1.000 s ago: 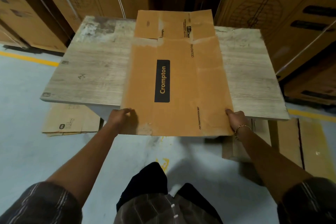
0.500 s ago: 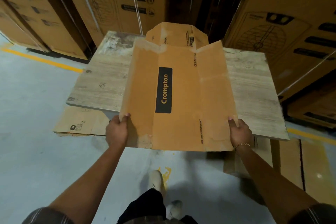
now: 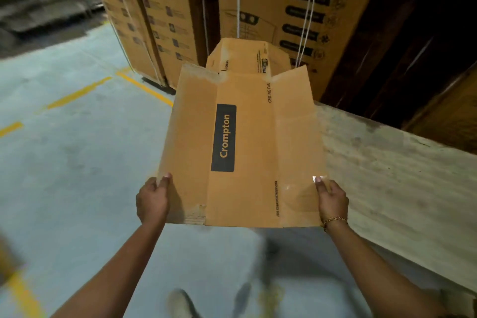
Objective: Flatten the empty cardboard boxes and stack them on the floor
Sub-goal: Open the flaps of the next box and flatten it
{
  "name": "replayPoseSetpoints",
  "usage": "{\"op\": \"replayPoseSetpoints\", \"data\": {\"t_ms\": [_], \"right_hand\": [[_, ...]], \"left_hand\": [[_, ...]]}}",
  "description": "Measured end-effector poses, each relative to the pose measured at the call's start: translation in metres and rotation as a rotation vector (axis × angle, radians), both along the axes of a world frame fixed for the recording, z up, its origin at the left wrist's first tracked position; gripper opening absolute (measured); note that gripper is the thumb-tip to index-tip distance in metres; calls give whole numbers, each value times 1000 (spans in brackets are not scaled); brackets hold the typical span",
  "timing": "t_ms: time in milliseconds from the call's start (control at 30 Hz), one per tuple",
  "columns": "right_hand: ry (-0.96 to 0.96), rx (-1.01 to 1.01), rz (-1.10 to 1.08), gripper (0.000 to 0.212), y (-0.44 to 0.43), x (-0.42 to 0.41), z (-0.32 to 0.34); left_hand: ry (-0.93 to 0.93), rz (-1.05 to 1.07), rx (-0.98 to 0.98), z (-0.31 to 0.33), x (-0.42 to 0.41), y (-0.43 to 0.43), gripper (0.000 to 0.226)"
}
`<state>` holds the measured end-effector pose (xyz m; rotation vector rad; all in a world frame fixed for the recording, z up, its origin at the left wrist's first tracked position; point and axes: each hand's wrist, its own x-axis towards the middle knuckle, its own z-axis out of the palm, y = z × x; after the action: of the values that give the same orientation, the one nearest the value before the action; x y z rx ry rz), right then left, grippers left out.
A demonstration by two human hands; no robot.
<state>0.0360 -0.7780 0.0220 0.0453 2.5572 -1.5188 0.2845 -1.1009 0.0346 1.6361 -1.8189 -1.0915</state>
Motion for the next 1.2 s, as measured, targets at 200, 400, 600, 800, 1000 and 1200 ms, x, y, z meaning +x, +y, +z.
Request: {"op": "replayPoseSetpoints", "data": {"t_ms": [200,400,600,800,1000,1200], "right_hand": [[-4,-54,62,38,-173,28,-1],[-61,-102,57,31,-305,54,-10],[-117,-80,45,36,-400,50,-37],[-150,-27,32,32,-484,34,-70],[-166,45,-25,31,-544,26,-102],[-197,141,-215,37,-590,13,-140]], "left_hand": [[-18,63,-59,16,45,-155,45],[-93,85,-115,17,69,-281,46],[-138,58,-134,-2,53,-384,46],[-183,23,-124,-33,21,-472,49],[-239,-41,-62,-80,-14,-545,49],[-257,-182,21,-132,-69,-610,45]]}}
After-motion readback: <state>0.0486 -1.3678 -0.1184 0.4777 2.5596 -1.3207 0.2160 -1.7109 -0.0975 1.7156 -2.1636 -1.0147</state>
